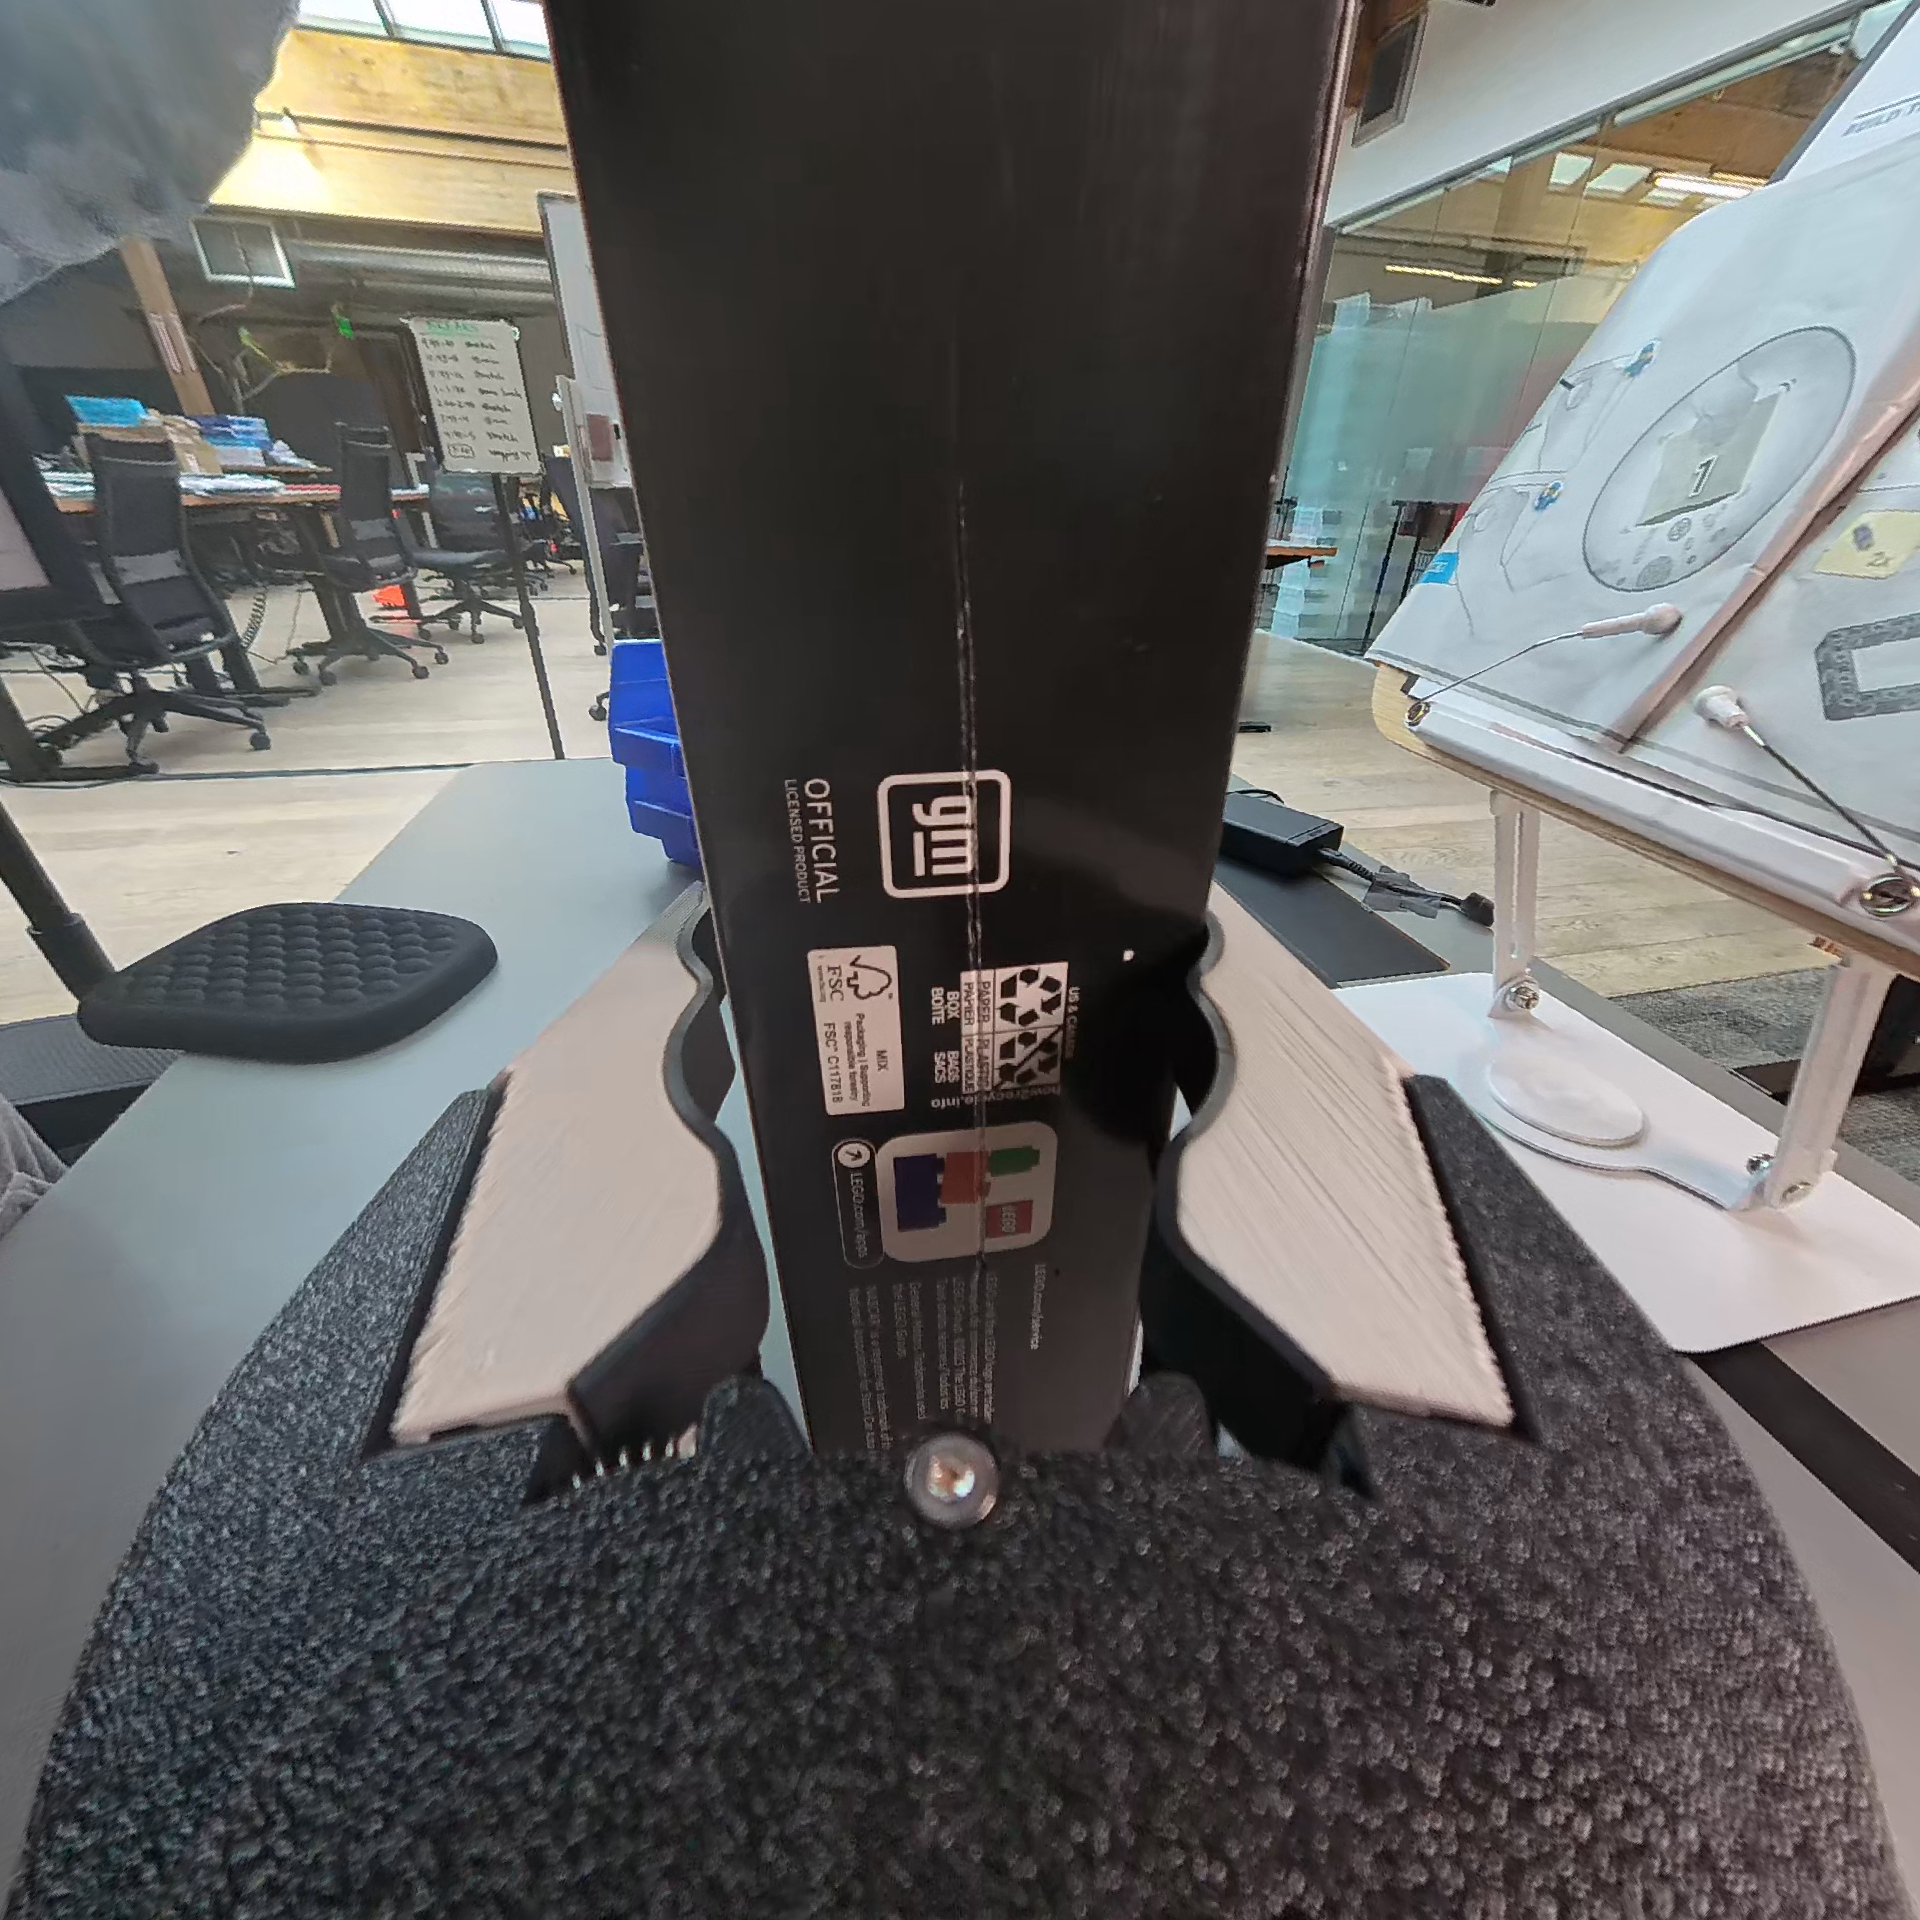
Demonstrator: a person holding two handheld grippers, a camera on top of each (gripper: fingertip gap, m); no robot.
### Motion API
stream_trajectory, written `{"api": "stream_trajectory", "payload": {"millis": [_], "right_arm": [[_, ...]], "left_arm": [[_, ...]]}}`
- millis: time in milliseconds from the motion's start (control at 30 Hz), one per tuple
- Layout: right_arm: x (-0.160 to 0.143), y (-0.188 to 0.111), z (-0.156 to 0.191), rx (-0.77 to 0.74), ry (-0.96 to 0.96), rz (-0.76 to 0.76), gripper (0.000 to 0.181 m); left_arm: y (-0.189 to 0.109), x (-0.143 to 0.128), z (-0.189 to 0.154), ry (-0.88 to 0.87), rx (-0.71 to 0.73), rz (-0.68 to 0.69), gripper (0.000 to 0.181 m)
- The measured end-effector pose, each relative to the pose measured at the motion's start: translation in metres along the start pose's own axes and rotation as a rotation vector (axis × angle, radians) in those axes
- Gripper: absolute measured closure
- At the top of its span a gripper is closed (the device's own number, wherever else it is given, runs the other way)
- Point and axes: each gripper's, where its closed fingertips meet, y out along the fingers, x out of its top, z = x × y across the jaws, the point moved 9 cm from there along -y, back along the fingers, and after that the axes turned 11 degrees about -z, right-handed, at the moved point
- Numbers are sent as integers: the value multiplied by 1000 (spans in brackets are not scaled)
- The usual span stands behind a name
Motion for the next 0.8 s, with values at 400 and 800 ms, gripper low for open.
{"api": "stream_trajectory", "payload": {"millis": [400, 800], "right_arm": [[0, 0, 0, 1, -3, 3, 94], [0, 0, 0, -3, 2, 4, 95]], "left_arm": [[-166, -208, -34, -520, 539, 121, 116], [-52, -401, -179, -441, 393, 640, 109]]}}
